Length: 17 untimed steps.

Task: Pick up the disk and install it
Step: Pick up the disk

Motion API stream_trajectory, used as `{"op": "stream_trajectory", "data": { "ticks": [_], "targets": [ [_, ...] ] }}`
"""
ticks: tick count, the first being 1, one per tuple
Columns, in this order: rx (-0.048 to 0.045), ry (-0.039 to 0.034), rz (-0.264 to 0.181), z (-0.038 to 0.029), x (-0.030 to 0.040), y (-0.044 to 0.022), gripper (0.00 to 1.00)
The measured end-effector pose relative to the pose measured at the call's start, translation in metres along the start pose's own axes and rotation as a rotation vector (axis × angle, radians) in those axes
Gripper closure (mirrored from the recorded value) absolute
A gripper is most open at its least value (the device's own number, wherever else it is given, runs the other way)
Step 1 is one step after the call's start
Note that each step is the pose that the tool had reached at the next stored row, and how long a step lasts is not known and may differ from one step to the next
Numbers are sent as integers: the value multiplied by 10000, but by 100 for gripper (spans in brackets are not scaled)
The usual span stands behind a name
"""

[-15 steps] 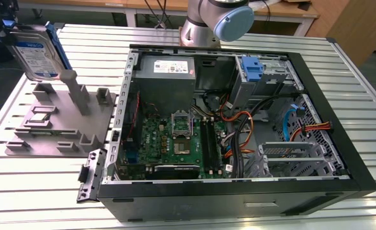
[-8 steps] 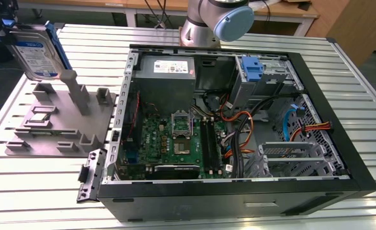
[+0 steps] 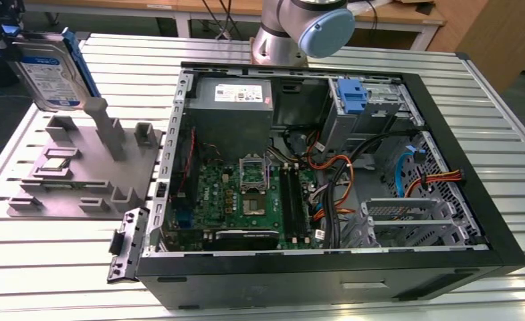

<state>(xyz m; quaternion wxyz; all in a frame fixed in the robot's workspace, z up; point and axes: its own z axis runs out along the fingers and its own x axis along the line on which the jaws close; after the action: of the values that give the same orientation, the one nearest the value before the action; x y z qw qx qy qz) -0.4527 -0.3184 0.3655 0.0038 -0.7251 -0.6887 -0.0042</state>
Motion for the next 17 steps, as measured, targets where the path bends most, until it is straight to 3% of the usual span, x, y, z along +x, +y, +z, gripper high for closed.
{"op": "stream_trajectory", "data": {
  "ticks": [17],
  "targets": [
    [1,0,0,-54,1,0,64]
  ]
}}
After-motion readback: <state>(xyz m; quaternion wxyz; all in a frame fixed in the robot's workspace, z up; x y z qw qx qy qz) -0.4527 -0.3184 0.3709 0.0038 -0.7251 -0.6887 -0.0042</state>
